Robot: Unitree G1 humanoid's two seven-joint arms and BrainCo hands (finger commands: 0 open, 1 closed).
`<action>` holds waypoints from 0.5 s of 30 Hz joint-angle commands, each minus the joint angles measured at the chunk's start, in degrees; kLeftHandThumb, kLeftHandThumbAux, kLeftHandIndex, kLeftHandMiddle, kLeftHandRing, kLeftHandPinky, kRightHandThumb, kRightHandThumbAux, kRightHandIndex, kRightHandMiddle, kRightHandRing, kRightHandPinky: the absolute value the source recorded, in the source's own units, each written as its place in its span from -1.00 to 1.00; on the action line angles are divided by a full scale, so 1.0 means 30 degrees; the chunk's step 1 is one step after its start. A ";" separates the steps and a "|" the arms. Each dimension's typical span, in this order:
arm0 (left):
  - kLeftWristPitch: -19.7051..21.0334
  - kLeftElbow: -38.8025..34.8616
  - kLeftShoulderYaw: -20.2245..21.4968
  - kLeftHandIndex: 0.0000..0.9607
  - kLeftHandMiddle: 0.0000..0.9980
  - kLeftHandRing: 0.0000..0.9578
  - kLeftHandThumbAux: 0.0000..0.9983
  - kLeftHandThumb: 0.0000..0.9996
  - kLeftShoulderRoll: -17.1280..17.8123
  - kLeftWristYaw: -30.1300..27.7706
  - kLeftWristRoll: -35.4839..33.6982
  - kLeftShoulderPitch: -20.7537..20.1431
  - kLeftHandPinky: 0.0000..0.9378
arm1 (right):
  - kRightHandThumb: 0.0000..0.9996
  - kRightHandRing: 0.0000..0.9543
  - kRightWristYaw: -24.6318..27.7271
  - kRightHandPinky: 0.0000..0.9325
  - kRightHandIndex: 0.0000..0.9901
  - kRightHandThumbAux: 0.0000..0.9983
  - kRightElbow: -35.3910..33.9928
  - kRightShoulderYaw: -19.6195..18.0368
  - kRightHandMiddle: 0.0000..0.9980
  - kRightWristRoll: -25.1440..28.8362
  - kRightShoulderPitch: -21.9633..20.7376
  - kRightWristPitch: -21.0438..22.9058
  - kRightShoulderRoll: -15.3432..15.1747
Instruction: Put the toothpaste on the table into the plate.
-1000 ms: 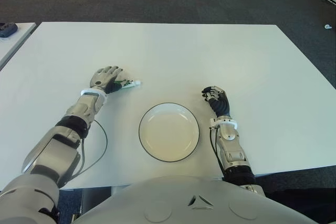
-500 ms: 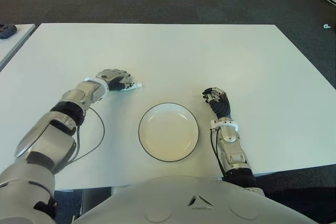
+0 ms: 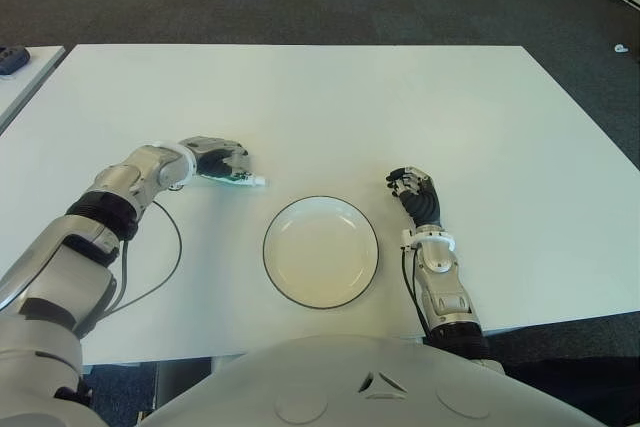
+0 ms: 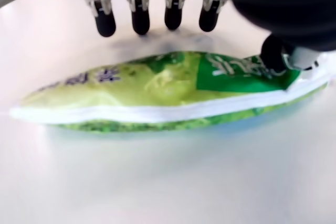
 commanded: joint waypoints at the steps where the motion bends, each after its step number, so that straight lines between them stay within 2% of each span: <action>1: -0.0931 -0.0094 -0.0688 -1.00 -1.00 -1.00 -0.61 0.00 0.0087 -0.2291 -0.0201 0.1375 -1.00 | 0.43 -0.05 0.0156 -0.01 -0.14 0.47 0.0032 -0.0001 -0.05 0.0102 0.0217 -0.0110 -0.0029; 6: -0.1367 -0.0656 -0.0751 -1.00 -1.00 -1.00 -0.62 0.01 0.0478 -0.2907 -0.0523 0.1513 -1.00 | 0.43 -0.04 0.0282 0.01 -0.14 0.47 0.0076 -0.0048 -0.05 0.0219 0.0286 -0.0410 -0.0048; 15: -0.1689 -0.3295 -0.0095 -1.00 -1.00 -1.00 -0.61 -0.01 0.1827 -0.4212 -0.1764 0.2488 -1.00 | 0.43 -0.04 0.0182 0.01 -0.14 0.47 -0.0025 -0.0164 -0.06 0.0094 0.0399 -0.0277 -0.0119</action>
